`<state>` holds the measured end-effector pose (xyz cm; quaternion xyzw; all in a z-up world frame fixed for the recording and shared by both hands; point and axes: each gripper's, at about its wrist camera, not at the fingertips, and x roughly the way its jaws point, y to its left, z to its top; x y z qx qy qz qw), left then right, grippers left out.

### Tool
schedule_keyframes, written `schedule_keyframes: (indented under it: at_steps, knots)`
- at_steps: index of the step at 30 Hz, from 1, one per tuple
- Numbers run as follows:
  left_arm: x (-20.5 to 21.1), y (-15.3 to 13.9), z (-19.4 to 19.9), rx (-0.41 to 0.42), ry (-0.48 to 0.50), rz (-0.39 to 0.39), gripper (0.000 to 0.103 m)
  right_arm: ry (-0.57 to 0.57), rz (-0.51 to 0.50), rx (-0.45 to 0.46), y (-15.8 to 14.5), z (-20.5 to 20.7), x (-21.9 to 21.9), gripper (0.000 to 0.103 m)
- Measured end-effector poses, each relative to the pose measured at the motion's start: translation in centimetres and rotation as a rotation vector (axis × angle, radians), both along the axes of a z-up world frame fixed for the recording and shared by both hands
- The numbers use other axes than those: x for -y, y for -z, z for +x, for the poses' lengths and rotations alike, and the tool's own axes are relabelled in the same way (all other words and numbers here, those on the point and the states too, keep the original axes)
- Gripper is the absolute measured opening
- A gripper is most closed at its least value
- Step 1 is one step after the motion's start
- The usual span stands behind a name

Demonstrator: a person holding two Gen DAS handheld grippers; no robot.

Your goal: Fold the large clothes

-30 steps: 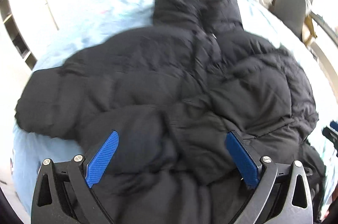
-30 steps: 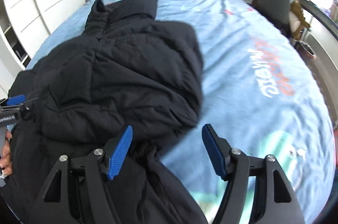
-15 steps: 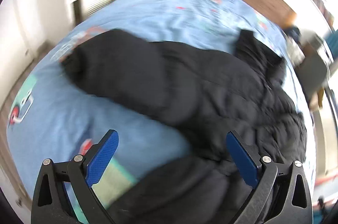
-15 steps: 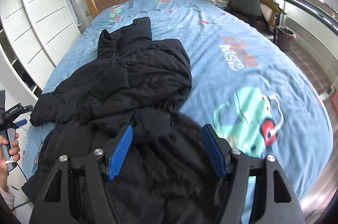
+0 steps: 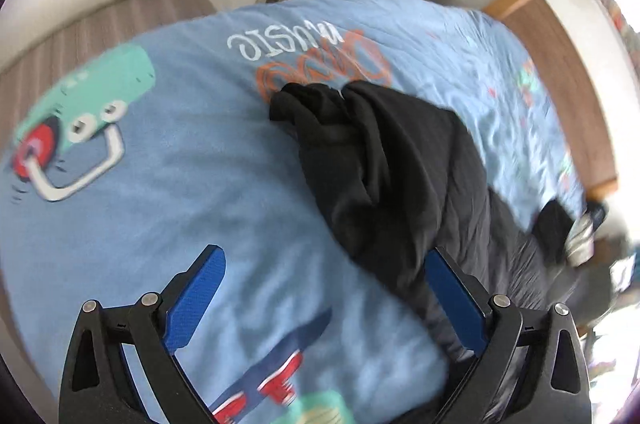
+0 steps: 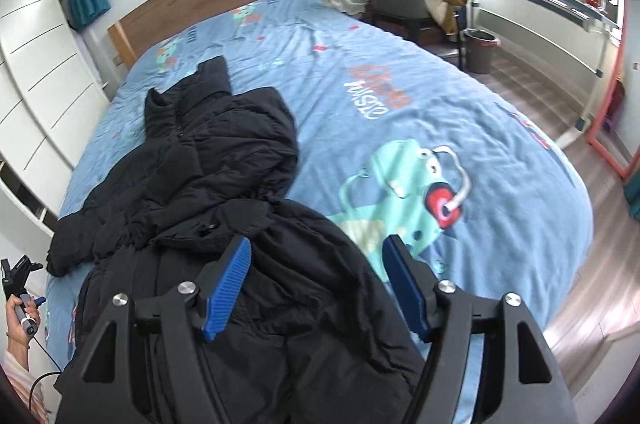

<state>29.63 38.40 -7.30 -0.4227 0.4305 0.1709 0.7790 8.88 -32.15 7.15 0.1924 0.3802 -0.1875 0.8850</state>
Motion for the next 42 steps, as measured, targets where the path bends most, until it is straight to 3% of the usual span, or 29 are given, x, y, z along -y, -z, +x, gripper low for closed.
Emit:
schedule_keyframes:
  at_steps: [4,10,13,15,18,19,21,27,31,42]
  knots:
    - [-1.5,1.5,1.4,0.075,-0.042,-0.138,0.094,0.025,-0.020,-0.020,-0.2,-0.4,0.5,0.067]
    - [-2.0,3.2,3.5,0.135,-0.085,-0.290,0.075,0.045,-0.029,-0.035,-0.1,-0.8,0.9,0.067]
    - [-2.0,3.8,4.0,0.133,-0.103,-0.331,0.058,0.045,-0.025,-0.044,0.4,-0.7,1.0,0.067]
    - [-2.2,4.1,4.0,0.154,-0.111,-0.368,0.040,0.044,-0.022,-0.048,0.8,-0.7,1.0,0.067]
    - [-2.3,4.2,3.9,0.178,-0.114,-0.403,0.020,0.043,-0.008,-0.046,1.4,-0.9,1.0,0.067]
    - [-2.3,4.3,3.8,0.185,-0.114,-0.406,0.018,0.042,-0.006,-0.045,1.5,-0.9,1.0,0.067]
    - [-2.3,4.0,3.6,0.209,-0.110,-0.402,0.011,0.036,-0.009,-0.043,1.5,-1.1,0.9,0.067]
    - [-1.6,2.1,3.3,0.277,-0.069,-0.366,0.007,0.041,-0.015,-0.018,1.1,-2.1,1.3,0.067]
    - [-0.8,-0.7,3.3,0.323,-0.025,-0.319,0.006,0.058,-0.005,0.007,0.8,-3.0,2.0,0.067]
    - [6.1,-12.1,4.0,0.463,0.229,-0.108,0.005,0.099,0.034,0.082,0.8,-5.5,3.8,0.067]
